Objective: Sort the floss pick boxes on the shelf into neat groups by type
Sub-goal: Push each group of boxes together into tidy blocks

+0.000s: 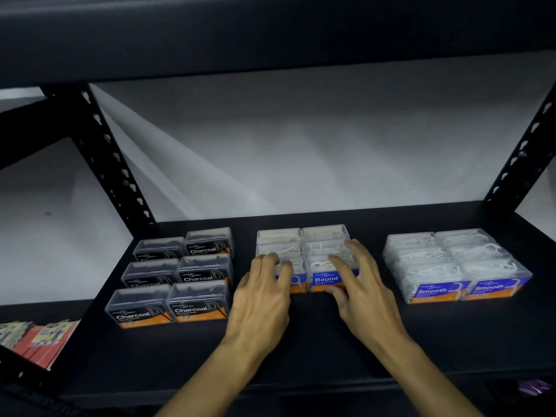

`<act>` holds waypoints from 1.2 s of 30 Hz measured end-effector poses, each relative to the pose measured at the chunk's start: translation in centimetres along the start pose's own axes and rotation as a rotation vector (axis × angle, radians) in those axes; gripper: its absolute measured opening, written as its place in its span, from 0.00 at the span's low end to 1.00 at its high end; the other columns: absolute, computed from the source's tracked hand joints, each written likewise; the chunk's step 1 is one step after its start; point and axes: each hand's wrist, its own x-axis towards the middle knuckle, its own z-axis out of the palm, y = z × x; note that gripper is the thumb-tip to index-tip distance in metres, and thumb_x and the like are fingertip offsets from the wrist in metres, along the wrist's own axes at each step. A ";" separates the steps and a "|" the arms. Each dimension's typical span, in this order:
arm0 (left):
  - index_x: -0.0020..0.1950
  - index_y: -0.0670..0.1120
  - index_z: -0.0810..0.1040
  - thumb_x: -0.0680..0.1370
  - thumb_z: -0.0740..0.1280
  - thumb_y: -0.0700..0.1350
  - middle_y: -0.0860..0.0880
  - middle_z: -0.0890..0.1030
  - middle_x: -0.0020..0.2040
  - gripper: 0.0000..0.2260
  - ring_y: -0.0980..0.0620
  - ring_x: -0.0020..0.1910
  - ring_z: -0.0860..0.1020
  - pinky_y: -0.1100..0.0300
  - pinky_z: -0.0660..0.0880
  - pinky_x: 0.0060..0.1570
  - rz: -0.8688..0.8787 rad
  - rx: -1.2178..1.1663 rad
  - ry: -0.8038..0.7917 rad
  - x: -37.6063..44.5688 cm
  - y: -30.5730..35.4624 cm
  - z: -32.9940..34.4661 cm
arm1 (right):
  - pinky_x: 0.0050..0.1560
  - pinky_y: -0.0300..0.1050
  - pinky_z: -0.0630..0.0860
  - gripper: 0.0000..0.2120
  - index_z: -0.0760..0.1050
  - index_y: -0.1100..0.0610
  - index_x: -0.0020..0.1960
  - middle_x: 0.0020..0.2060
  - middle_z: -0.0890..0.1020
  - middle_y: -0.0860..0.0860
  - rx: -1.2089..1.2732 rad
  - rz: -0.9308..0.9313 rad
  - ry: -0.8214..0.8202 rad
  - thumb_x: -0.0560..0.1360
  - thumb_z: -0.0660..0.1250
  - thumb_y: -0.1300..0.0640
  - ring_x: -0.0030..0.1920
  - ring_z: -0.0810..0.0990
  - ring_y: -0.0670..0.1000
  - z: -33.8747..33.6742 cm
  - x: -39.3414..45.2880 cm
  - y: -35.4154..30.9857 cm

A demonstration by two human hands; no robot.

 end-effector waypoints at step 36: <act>0.62 0.58 0.73 0.52 0.74 0.46 0.58 0.84 0.50 0.37 0.58 0.48 0.83 0.56 0.82 0.48 -0.639 -0.877 -0.369 4.7 -5.2 6.8 | 0.58 0.41 0.76 0.40 0.64 0.37 0.66 0.53 0.82 0.40 0.957 0.562 -0.370 0.67 0.65 0.74 0.54 0.81 0.40 -1.9 3.3 1.5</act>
